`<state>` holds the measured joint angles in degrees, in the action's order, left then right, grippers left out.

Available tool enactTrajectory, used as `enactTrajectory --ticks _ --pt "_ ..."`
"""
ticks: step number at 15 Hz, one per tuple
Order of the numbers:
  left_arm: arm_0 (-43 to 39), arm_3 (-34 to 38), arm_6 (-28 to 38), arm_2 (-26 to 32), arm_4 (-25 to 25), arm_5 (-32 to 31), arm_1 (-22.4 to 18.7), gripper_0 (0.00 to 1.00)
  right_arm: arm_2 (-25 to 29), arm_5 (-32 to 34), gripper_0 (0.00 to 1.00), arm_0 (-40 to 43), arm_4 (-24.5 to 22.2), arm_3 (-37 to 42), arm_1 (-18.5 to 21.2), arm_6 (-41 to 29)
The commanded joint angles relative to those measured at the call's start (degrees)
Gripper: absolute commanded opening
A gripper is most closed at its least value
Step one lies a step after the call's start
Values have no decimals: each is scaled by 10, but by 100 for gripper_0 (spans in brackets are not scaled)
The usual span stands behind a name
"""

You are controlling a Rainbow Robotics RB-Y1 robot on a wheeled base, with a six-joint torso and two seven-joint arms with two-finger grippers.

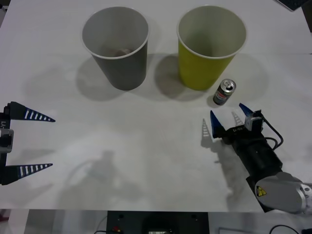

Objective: Put the can into the green bin and the plastic bottle into the gray bin

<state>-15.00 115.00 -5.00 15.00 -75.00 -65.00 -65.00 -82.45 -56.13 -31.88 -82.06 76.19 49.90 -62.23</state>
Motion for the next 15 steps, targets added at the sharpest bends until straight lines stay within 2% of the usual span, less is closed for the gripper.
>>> enactTrajectory --ticks 1,15 --pt "0 0 0 0 0 0 0 100 1 0 100 -12 10 -31 -25 -2" --pt "0 0 0 0 0 0 0 100 22 11 100 -60 53 -133 -100 4"
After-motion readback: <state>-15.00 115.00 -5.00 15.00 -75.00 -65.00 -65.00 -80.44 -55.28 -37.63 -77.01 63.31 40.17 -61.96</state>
